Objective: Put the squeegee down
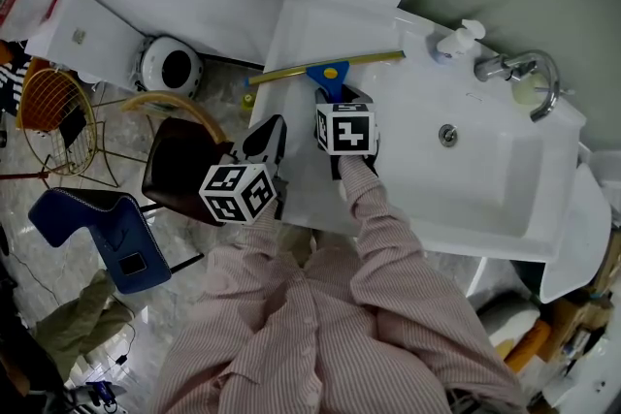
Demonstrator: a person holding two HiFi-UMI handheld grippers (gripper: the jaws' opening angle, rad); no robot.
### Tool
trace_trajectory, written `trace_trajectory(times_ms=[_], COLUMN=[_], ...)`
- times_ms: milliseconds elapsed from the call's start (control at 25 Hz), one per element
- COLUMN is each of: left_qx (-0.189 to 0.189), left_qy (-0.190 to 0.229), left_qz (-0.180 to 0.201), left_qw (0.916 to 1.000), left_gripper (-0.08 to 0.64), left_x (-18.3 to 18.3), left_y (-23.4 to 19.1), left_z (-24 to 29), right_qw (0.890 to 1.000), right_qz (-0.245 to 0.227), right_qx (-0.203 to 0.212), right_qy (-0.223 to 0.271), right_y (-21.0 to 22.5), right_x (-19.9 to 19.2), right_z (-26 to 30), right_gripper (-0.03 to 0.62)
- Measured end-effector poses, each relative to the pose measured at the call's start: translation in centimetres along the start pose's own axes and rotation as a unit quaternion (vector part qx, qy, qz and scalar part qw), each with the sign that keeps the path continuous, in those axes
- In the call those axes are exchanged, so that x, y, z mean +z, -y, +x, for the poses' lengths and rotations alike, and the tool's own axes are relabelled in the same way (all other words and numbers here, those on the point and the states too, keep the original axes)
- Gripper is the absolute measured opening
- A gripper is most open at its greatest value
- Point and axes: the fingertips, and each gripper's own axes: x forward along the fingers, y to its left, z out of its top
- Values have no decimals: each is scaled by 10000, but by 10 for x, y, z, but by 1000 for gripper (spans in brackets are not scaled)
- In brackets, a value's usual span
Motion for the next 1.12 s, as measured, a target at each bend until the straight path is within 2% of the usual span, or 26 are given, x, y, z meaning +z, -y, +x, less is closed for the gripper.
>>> trace_trajectory(times_ms=[160, 280, 600, 760, 1040, 1120], left_qx=[-28, -48, -144, -243, -411, -441], left_qy=[24, 29, 108, 164, 314, 366], left_qz=[10, 27, 54, 154, 377, 433], left_qw=[10000, 10000, 9998, 9995, 9979, 9974], left_gripper=[2, 2, 2, 2, 2, 2], left_x=[1, 2, 7, 15, 32, 38], left_y=[3, 5, 15, 25, 36, 38], left_z=[-2, -4, -9, -15, -25, -28], right_qw=[9999, 9989, 9946, 9913, 9864, 9850], right_qz=[98, 243, 108, 183, 278, 312], right_qx=[-45, 7, 152, 350, 508, 547], right_qy=[121, 393, 1025, 1258, 1539, 1608], right_y=[1, 0, 0, -1, 10, 13], right_x=[2, 10, 32, 40, 51, 54], right_z=[-4, -13, -47, -65, -92, -100], right_gripper=[187, 190, 188, 152, 13, 6])
